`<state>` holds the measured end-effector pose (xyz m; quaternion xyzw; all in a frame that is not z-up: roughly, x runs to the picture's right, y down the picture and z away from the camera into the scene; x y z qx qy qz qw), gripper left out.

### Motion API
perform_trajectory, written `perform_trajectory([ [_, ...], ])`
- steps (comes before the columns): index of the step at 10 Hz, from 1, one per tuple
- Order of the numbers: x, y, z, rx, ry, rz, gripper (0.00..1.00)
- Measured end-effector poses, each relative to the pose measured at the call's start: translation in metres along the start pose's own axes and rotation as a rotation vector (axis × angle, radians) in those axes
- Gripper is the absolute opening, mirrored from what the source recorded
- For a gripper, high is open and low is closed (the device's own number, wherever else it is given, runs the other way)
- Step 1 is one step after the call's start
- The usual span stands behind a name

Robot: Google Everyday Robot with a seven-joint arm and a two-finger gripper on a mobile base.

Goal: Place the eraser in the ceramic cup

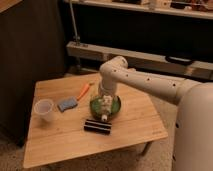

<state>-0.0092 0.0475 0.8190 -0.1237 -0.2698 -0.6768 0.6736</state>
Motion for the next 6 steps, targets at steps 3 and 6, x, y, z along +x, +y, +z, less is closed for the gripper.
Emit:
perform_trajectory([
  [3,-0.010,-0.017,-0.004,-0.014,0.009,-0.151,0.80],
  [6,-0.039,-0.041,-0.018,-0.039,0.002,-0.497,0.80],
])
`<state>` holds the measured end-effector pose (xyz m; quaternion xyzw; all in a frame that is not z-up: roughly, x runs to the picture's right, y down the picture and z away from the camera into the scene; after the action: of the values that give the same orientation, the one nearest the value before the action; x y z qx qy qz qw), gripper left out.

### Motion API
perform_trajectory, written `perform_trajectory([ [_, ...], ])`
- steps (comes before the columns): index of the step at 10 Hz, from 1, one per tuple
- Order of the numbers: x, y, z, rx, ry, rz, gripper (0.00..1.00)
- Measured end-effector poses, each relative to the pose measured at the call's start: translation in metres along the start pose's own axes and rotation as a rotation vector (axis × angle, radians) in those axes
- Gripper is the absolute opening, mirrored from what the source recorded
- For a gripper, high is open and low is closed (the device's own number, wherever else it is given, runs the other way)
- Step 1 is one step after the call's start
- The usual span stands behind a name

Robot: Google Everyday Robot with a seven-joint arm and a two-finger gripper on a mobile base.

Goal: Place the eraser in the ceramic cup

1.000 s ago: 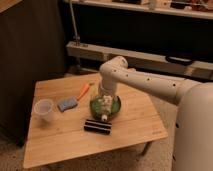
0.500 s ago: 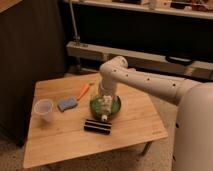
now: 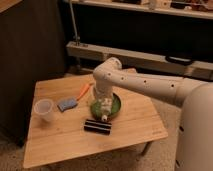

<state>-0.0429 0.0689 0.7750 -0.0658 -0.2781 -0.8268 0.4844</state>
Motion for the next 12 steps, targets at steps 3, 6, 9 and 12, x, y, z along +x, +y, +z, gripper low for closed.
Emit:
perform_trajectory([
  [3,-0.006,-0.015,-0.005,-0.017,-0.009,-0.116,0.80],
  [6,-0.004,-0.022,-0.004,0.035,0.028,-0.169,0.80],
  [9,-0.008,-0.047,-0.006,0.209,0.099,-0.358,0.80],
  [12,-0.010,-0.067,0.001,0.135,0.018,-0.431,0.80],
])
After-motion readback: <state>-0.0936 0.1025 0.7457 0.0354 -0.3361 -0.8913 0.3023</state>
